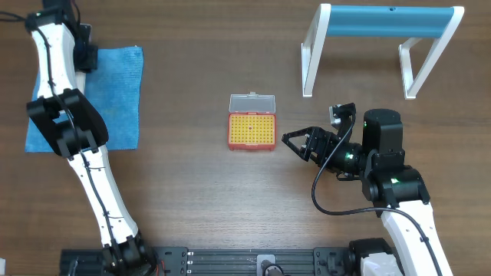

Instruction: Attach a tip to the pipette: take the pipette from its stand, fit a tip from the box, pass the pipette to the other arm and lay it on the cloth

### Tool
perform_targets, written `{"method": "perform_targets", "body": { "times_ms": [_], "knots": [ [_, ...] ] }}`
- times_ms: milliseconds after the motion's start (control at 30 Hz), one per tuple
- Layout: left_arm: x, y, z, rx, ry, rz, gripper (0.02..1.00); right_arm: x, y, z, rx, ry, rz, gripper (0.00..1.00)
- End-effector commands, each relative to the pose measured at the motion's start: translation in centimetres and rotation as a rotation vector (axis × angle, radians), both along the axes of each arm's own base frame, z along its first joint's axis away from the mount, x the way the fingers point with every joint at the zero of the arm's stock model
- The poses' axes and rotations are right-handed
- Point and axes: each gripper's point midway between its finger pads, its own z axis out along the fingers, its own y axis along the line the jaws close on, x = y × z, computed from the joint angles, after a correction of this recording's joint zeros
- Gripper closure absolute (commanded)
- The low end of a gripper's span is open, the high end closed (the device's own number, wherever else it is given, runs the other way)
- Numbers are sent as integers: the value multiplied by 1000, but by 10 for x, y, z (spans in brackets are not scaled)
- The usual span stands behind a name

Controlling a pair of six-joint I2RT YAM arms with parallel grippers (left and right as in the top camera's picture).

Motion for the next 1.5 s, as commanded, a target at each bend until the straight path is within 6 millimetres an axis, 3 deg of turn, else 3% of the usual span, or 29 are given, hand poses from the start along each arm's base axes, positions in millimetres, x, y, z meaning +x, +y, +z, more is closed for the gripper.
{"method": "perform_targets", "body": {
  "times_ms": [33,67,100,133,167,233,333,400,467,567,633,700,767,800,867,900,967,1033,1100,1233,1433,1500],
  "knots": [
    [-1,-5,-9,-29,11,-12,991,4,-3,0,-11,3,-25,117],
    [-2,-5,-9,-28,12,-12,991,4,-4,-1,-11,9,-32,117],
    [-2,-4,-9,-26,13,-12,910,4,-4,-1,-8,13,-35,117],
    [-2,-5,-7,-27,9,0,172,4,-4,-1,-8,13,-35,117],
    [-3,-5,-5,-28,4,19,93,4,-4,-1,-8,13,-35,117],
    [-3,-4,17,-14,-15,21,91,4,-4,-1,-8,13,-35,117],
    [2,-8,108,37,-166,31,91,4,-4,-1,-8,13,-35,117],
    [-15,-26,181,39,-269,97,91,6,-5,-2,-21,11,-47,117],
    [-33,-51,226,10,-322,88,91,11,-12,-7,-61,2,-83,117],
    [-91,-98,299,2,-364,31,88,25,-33,-16,-220,-89,-148,117],
    [-127,-116,323,-11,-362,31,88,29,-44,-13,-298,-155,-174,117],
    [-166,-153,361,-125,-481,-10,88,29,-56,2,-379,-265,-204,117],
    [-203,-178,378,-210,-541,-27,88,22,-59,18,-409,-360,-193,117],
    [-239,-188,382,-230,-564,-21,88,12,-60,27,-427,-416,-178,117],
    [-320,-204,364,-250,-594,33,88,-25,-63,30,-492,-472,-113,117],
    [-342,-208,356,-257,-608,51,88,-36,-64,29,-507,-492,-99,115],
    [-401,-220,319,-286,-659,123,88,-61,-67,29,-528,-556,-87,115],
    [-434,-226,285,-327,-712,211,88,-75,-72,32,-548,-608,-117,117],
    [-449,-234,268,-374,-813,225,88,-82,-92,35,-624,-654,-222,117],
    [-453,-235,282,-358,-1057,163,88,-84,-131,44,-762,-692,-424,115],
    [-455,-235,287,-356,-1091,155,86,-101,-133,8,-801,-546,-356,115],
    [-455,-235,287,-356,-1091,155,88,-101,-133,8,-801,-548,-357,115]
  ]
}}
